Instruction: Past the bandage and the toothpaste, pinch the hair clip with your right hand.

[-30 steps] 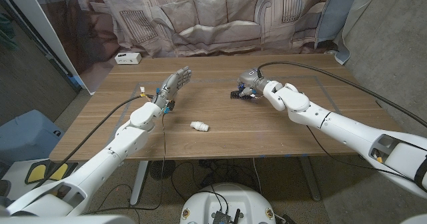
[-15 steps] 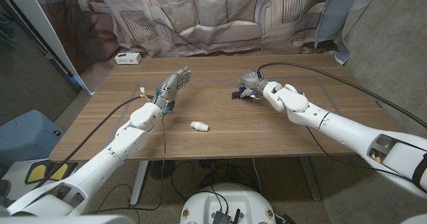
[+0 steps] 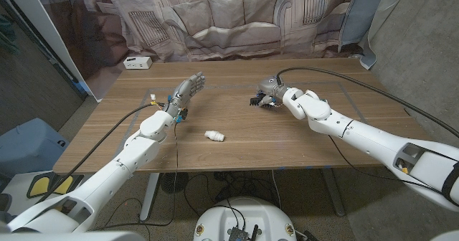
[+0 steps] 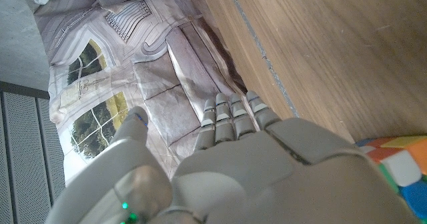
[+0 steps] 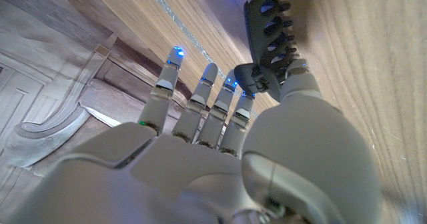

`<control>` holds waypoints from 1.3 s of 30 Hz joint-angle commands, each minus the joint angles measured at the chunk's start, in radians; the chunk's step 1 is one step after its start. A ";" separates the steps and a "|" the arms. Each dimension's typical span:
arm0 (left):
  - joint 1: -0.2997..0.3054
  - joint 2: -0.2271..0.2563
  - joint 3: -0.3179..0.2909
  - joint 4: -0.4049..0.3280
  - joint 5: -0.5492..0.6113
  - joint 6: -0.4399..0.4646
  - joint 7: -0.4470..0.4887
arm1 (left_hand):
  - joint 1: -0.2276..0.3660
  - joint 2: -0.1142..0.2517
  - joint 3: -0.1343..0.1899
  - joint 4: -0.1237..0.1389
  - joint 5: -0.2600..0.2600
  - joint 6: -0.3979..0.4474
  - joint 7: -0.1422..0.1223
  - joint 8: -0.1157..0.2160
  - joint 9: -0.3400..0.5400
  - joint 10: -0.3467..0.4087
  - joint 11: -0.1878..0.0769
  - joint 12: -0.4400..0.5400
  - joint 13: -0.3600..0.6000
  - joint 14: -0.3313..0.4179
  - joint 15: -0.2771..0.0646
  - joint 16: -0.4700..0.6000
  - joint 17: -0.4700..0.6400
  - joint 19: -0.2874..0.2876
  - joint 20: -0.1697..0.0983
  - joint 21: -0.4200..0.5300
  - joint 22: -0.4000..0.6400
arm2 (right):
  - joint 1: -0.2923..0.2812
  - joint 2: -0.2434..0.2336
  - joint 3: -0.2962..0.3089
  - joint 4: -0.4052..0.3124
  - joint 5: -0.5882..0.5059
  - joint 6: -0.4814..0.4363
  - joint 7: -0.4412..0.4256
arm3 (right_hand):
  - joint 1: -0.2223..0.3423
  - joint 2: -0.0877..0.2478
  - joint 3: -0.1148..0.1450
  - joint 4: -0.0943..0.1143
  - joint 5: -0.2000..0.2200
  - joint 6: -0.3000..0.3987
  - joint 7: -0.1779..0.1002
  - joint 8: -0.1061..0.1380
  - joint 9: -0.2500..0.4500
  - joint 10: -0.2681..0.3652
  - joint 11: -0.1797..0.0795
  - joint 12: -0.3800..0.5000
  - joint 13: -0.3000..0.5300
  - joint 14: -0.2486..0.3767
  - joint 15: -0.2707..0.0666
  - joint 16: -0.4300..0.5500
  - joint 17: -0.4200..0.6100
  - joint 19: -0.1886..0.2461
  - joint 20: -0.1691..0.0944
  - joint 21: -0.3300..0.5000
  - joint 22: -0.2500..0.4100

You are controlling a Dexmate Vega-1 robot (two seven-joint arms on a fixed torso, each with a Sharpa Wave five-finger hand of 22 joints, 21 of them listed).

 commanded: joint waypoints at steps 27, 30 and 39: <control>-0.024 -0.015 -0.001 0.051 -0.007 -0.021 -0.018 | 0.001 -0.008 0.013 -0.003 0.002 0.004 -0.003 0.002 0.002 -0.001 0.007 -0.001 0.002 0.008 0.006 0.000 0.003 -0.003 -0.002 0.002 0.006 | -0.003 -0.020 0.032 -0.048 0.052 -0.013 0.063 | -0.113 -0.020 -0.020 0.016 -0.004 -0.247 0.010 -0.008 0.011 -0.319 0.101 -0.003 -0.008 -0.240 0.040 -0.040 -0.022 -0.144 0.000 -0.018 0.003; -0.023 -0.005 -0.001 0.037 0.000 -0.006 -0.010 | 0.002 -0.008 0.013 -0.003 0.002 0.006 -0.004 0.003 0.003 0.002 0.006 0.000 0.002 0.010 0.004 0.001 0.003 0.000 -0.002 0.004 0.006 | -0.012 -0.021 0.045 -0.051 0.068 -0.013 0.040 | -0.138 -0.012 -0.023 0.028 -0.004 -0.255 0.014 -0.004 0.012 -0.338 0.103 -0.001 -0.008 -0.263 0.048 -0.039 -0.022 -0.164 -0.026 -0.016 0.003; -0.033 0.013 -0.007 0.020 0.008 0.005 -0.008 | 0.001 -0.008 0.016 -0.003 0.002 0.016 0.001 0.006 0.003 0.020 0.009 0.006 0.002 0.031 0.006 0.007 0.003 0.017 -0.006 0.010 0.006 | -0.043 -0.033 0.078 -0.082 0.105 -0.036 -0.002 | -0.174 -0.003 -0.027 0.039 -0.003 -0.283 0.024 -0.002 0.016 -0.400 0.129 0.001 -0.007 -0.343 0.075 -0.042 -0.027 -0.209 -0.055 -0.012 0.004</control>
